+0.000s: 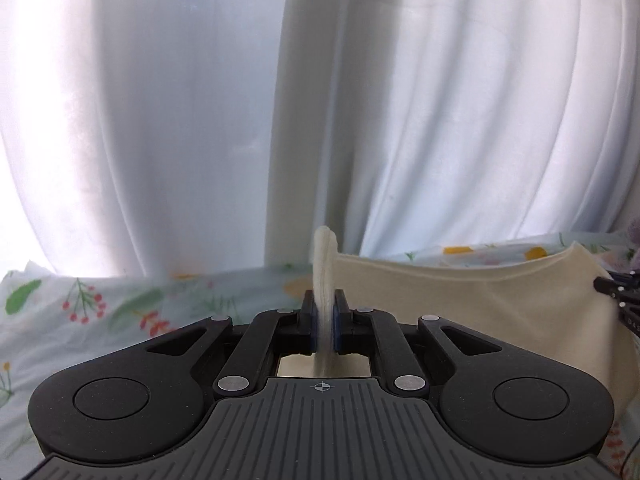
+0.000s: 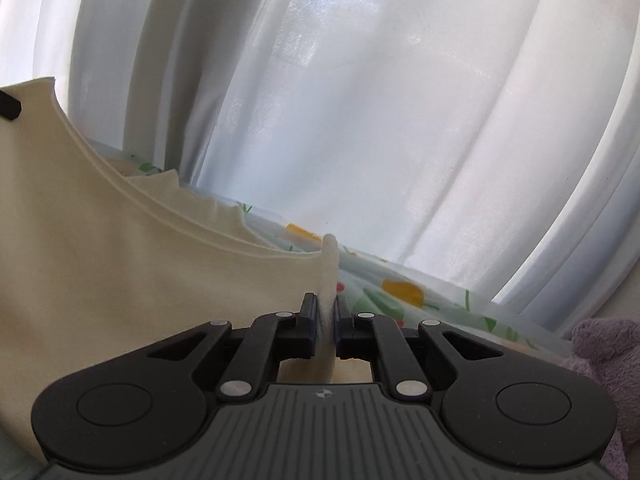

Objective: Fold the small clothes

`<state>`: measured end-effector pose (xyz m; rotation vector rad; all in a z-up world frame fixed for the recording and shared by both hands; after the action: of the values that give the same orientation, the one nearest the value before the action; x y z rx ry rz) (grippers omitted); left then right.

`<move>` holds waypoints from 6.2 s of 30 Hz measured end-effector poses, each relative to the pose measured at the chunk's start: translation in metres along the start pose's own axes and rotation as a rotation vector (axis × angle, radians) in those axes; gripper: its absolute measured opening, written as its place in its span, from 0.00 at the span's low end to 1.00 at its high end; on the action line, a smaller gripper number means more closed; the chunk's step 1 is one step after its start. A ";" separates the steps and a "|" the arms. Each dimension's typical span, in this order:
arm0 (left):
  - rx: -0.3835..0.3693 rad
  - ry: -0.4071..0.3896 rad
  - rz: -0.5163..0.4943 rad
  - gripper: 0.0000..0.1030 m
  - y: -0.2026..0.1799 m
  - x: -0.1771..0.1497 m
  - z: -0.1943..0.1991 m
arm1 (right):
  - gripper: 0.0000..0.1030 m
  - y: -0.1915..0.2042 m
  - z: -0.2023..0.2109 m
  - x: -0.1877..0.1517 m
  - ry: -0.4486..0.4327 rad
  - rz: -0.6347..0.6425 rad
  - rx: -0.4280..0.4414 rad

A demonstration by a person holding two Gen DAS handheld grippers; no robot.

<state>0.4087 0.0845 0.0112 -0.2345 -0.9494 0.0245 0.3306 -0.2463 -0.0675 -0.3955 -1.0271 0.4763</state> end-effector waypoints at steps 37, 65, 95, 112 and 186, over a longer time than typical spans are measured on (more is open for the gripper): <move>0.227 0.121 0.178 0.17 0.033 -0.085 -0.011 | 0.21 -0.020 0.000 -0.053 0.073 -0.463 0.114; 0.167 0.083 0.240 0.47 0.048 -0.067 -0.074 | 0.47 0.006 -0.083 -0.007 0.000 -0.610 0.335; -0.090 0.279 0.599 0.16 0.094 -0.100 -0.022 | 0.12 0.119 0.031 0.000 0.095 -0.333 0.414; -0.297 0.283 0.335 0.15 -0.051 -0.080 -0.026 | 0.12 0.070 0.033 -0.022 0.109 -0.515 0.309; -0.212 0.371 0.301 0.56 -0.066 -0.121 -0.037 | 0.14 0.042 -0.020 -0.008 0.151 -0.544 0.458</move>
<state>0.3623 -0.0013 -0.0924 -0.5567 -0.5399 0.1528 0.3369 -0.2175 -0.1049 0.2533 -0.8046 0.1742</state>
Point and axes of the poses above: each gripper's, at about its wrist camera, not at the fingertips, and z roughly against the way its jaws point, y to its left, x to its top, the point moved 6 cm from there along -z, roughly the way its jaws point, and after that the axes turned 14 degrees about z, right-handed, at the moved point
